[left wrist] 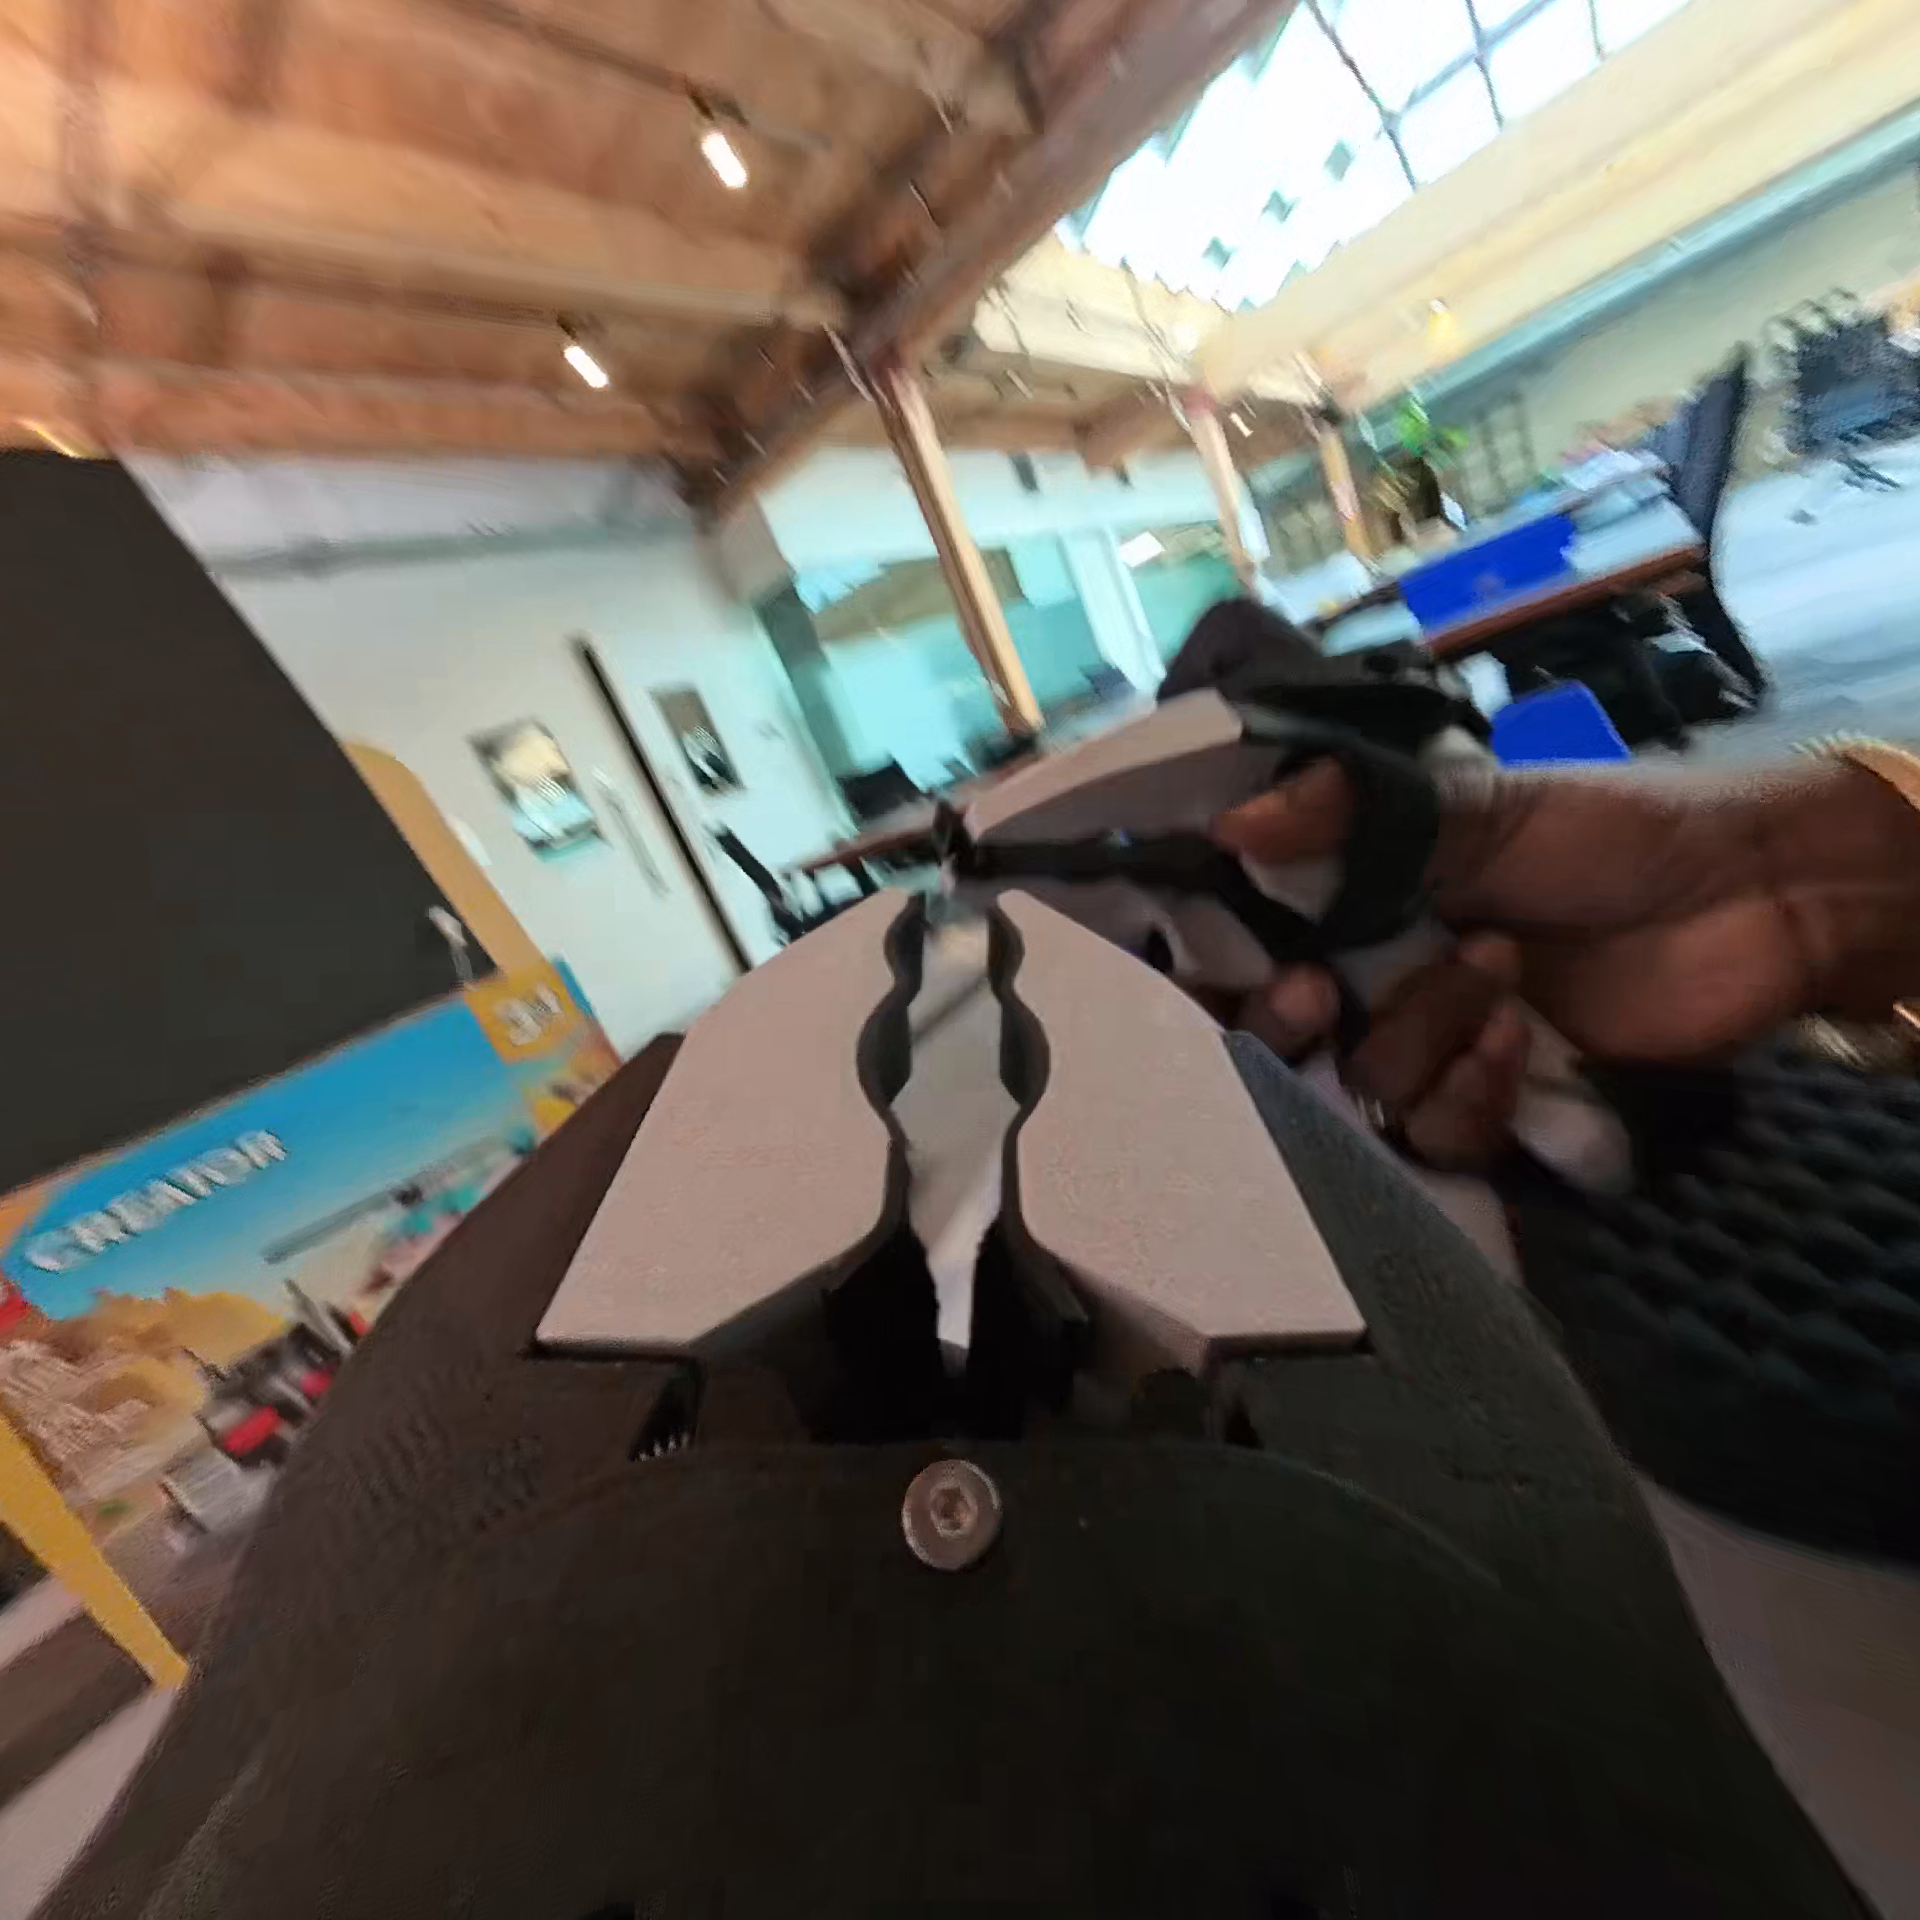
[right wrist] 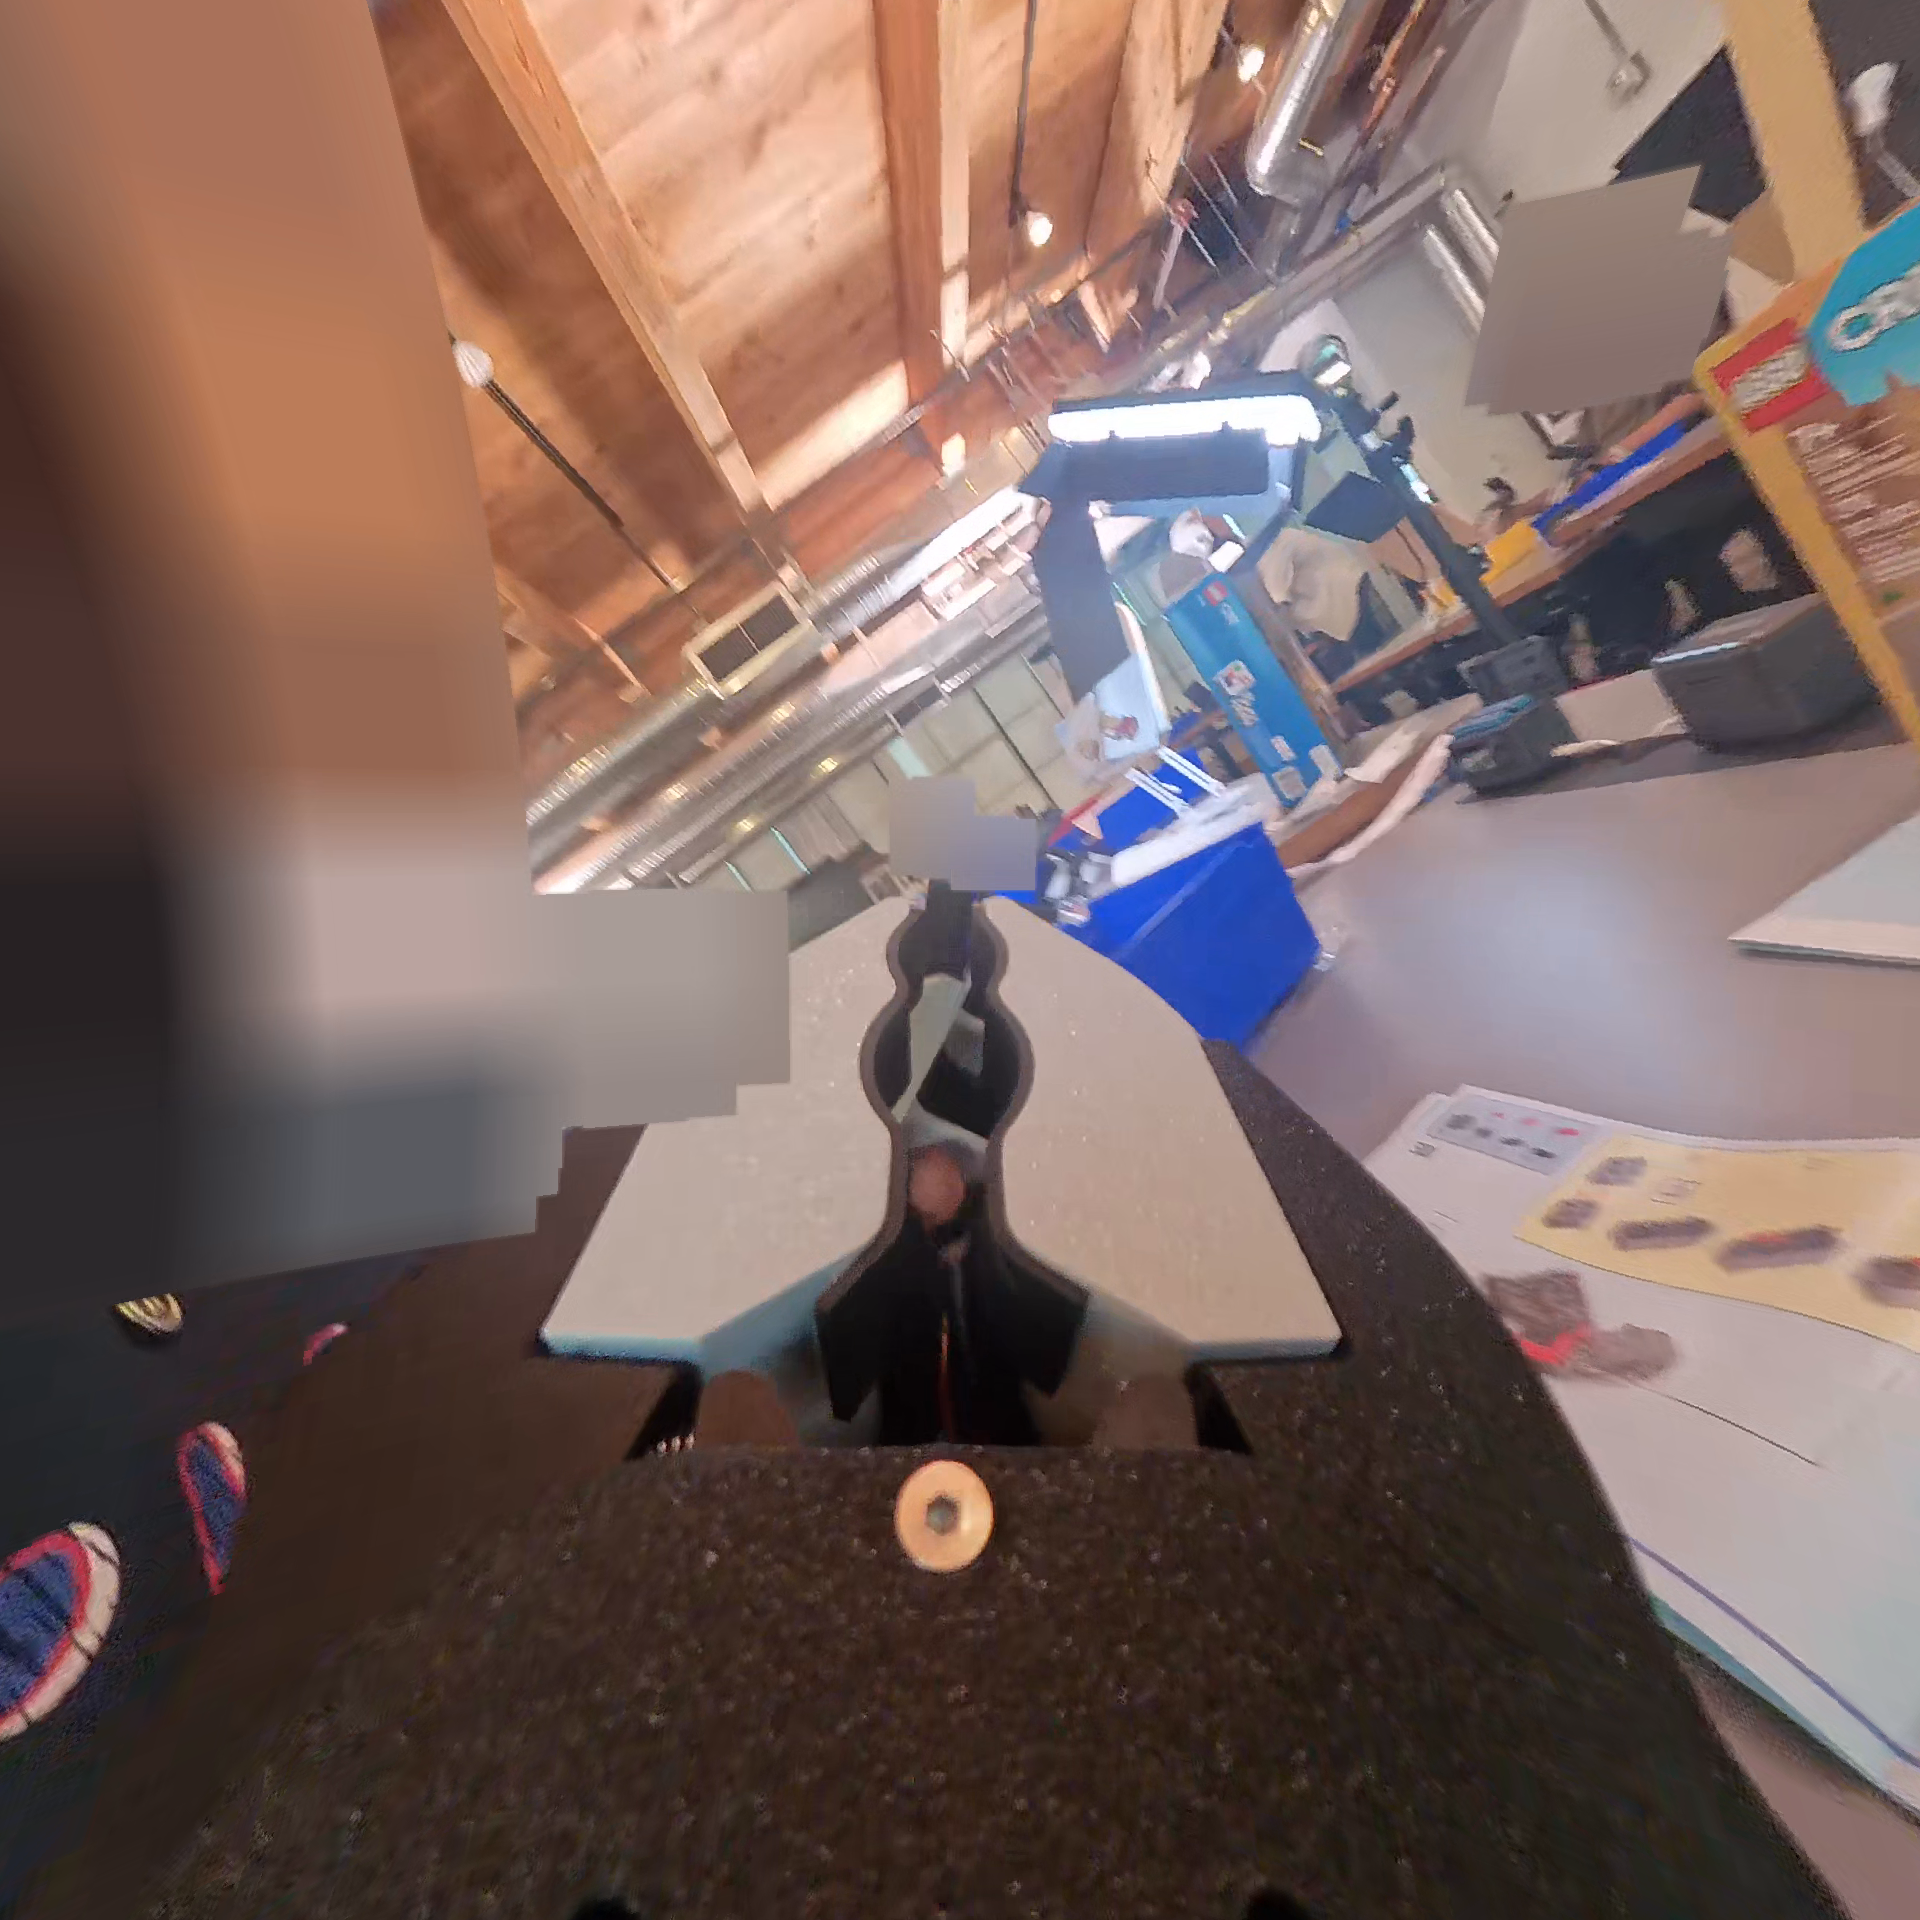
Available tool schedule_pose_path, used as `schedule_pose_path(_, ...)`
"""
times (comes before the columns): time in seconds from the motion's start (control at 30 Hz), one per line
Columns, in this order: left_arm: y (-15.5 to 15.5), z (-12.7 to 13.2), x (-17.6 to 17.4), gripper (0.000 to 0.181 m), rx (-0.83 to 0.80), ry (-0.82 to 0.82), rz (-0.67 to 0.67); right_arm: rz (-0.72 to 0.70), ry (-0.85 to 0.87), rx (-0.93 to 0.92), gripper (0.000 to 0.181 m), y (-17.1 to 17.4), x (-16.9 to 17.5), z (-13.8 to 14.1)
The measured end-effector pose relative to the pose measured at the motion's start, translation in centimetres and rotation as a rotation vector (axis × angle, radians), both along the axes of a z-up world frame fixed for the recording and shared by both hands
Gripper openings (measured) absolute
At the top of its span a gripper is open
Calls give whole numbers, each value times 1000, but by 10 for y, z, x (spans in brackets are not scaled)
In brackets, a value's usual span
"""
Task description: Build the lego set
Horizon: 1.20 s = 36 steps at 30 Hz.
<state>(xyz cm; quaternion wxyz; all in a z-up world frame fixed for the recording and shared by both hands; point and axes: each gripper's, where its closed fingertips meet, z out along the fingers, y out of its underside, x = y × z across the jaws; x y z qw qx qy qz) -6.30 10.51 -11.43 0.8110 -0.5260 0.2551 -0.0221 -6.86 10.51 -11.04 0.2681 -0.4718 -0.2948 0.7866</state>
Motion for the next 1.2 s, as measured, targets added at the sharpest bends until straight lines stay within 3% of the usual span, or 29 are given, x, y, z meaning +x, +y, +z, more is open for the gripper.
schedule_pose_path(0.03,0,-11,-4,18,-98,15,-46,-14,-33,29,8,4,5,-5)
schedule_pose_path(0.13,-9,-65,-10,32,-580,4,-274,-59,-170,119,8,15,18,-30)
schedule_pose_path(0.2,-16,-95,-13,36,-789,31,-305,-73,-273,167,8,18,25,-51)
schedule_pose_path(0.33,-14,-156,-9,39,-984,342,-203,9,-448,182,8,8,32,-88)
schedule_pose_path(0.43,-12,-178,4,33,-1108,397,-222,87,-608,235,8,-2,38,-118)
schedule_pose_path(0.6,-7,-186,11,17,-1215,342,-227,153,-804,404,8,-7,49,-147)
schedule_pose_path(0.77,-9,-187,23,18,-1324,229,-186,183,-873,481,8,-5,60,-157)
schedule_pose_path(0.9,-20,-183,45,24,-1393,103,-242,176,-954,597,8,0,72,-159)
schedule_pose_path(1.03,-20,-157,40,25,-1200,100,-336,236,-984,679,8,-19,69,-159)
schedule_pose_path(1.13,-27,-138,41,19,-986,246,-477,280,-1013,763,8,-28,62,-163)
schedule_pose_path(1.2,-31,-138,41,17,-955,344,-528,297,-1049,827,8,-29,59,-166)
